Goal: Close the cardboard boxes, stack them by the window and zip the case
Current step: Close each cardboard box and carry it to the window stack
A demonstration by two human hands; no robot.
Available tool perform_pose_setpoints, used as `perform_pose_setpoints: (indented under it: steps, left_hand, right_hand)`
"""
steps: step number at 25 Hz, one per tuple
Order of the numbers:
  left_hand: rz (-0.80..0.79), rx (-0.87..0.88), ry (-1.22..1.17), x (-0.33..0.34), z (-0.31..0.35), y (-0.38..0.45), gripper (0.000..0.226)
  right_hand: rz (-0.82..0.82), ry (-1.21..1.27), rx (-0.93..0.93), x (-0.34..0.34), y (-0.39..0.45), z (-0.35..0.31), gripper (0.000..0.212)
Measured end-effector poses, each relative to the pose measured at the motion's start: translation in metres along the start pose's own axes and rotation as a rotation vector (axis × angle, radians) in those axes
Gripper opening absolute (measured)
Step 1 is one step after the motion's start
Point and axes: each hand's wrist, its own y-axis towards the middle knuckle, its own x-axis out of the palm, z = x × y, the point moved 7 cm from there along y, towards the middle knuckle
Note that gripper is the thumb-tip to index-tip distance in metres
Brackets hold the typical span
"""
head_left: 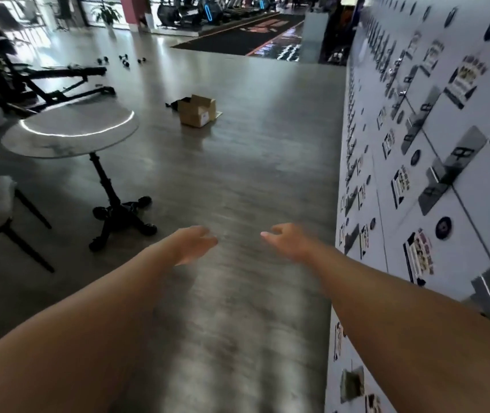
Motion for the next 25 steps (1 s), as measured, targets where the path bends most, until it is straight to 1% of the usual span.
perform_pose_setpoints:
  steps: [4, 9, 12, 14, 17, 20, 23, 25]
  left_hand:
    - [-0.011, 0.031, 0.075, -0.020, 0.031, 0.106, 0.053]
    - [-0.017, 0.064, 0.156, -0.053, 0.082, 0.233, 0.050]
    - [0.009, -0.008, 0.057, -0.083, 0.107, 0.302, 0.054]
    - [0.030, -0.014, 0.035, -0.103, 0.121, 0.345, 0.057]
    - [0.048, -0.009, 0.041, -0.130, 0.140, 0.412, 0.057]
    - [0.066, -0.004, 0.025, -0.160, 0.152, 0.497, 0.050]
    - [0.103, 0.031, 0.027, -0.192, 0.159, 0.583, 0.054]
    - [0.097, 0.049, 0.048, -0.215, 0.167, 0.643, 0.051]
  right_hand:
    - [0.007, -0.057, 0.028, -0.039, 0.092, 0.015, 0.074]
    - [-0.013, -0.053, -0.010, -0.099, 0.216, 0.025, 0.075]
    - [-0.007, -0.119, -0.038, -0.147, 0.290, 0.023, 0.073]
    - [-0.001, -0.142, -0.048, -0.174, 0.337, 0.021, 0.072]
    - [-0.011, -0.132, -0.066, -0.201, 0.409, 0.019, 0.073]
    - [-0.018, -0.148, -0.073, -0.226, 0.498, 0.015, 0.075]
    - [-0.011, -0.183, -0.071, -0.253, 0.587, 0.007, 0.077]
    - [-0.032, -0.181, -0.055, -0.275, 0.647, 0.000, 0.076]
